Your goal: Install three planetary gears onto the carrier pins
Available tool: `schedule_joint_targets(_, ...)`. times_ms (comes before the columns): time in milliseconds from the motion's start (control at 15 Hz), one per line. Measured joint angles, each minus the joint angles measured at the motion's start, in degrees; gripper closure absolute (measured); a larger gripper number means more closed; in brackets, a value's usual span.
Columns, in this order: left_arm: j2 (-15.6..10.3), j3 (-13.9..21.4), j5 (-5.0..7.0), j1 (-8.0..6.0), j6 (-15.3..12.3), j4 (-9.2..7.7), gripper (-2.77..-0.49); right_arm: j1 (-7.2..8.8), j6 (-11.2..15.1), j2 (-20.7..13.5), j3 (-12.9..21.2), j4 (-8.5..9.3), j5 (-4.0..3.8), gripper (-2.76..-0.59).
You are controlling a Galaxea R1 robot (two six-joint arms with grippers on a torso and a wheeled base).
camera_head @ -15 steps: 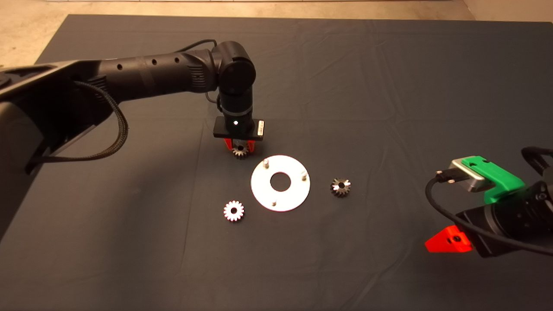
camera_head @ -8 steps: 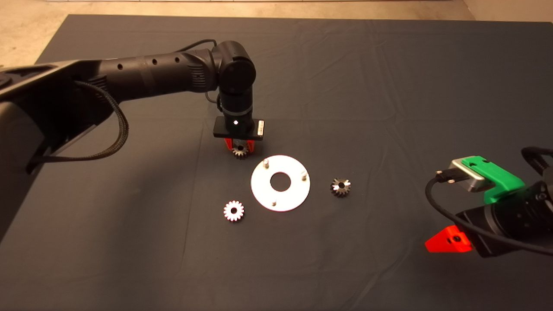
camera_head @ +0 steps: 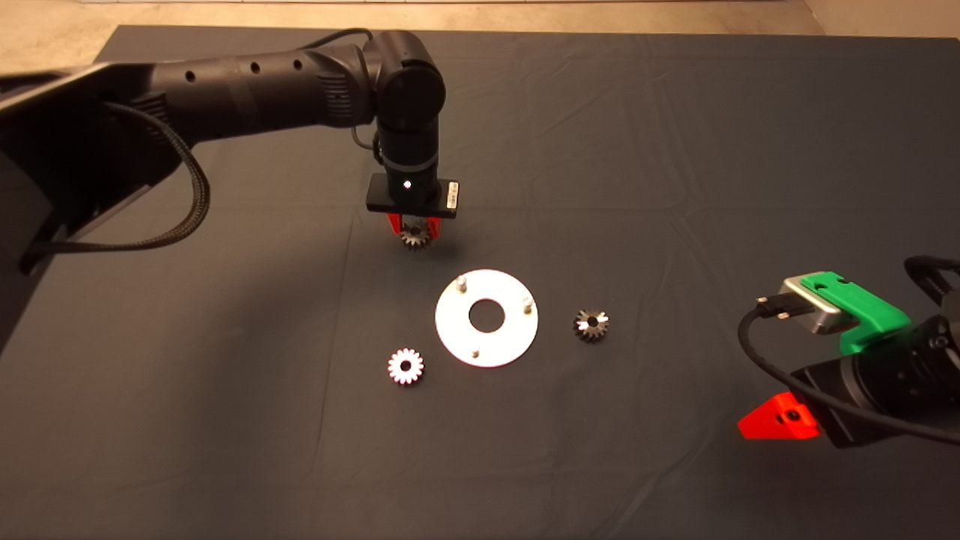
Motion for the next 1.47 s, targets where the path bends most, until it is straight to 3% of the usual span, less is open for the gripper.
schedule_joint_targets(400,0.28,5.96,0.04,0.05,-4.55,-1.54,-1.01,0.0,0.01,0.13,0.0,0.0,-0.01,-2.73)
schedule_joint_targets(800,0.3,6.07,0.07,0.07,-5.01,-3.25,-1.01,0.0,0.0,0.16,0.0,0.0,0.0,-2.73)
schedule_joint_targets(1067,0.63,6.07,0.1,0.07,-5.05,-3.48,-1.01,-0.02,0.01,0.16,0.0,0.0,0.0,-2.73)
schedule_joint_targets(1467,4.3,5.29,0.07,0.07,-5.51,-4.09,-1.01,-0.47,0.01,0.16,0.0,0.0,0.0,-2.73)
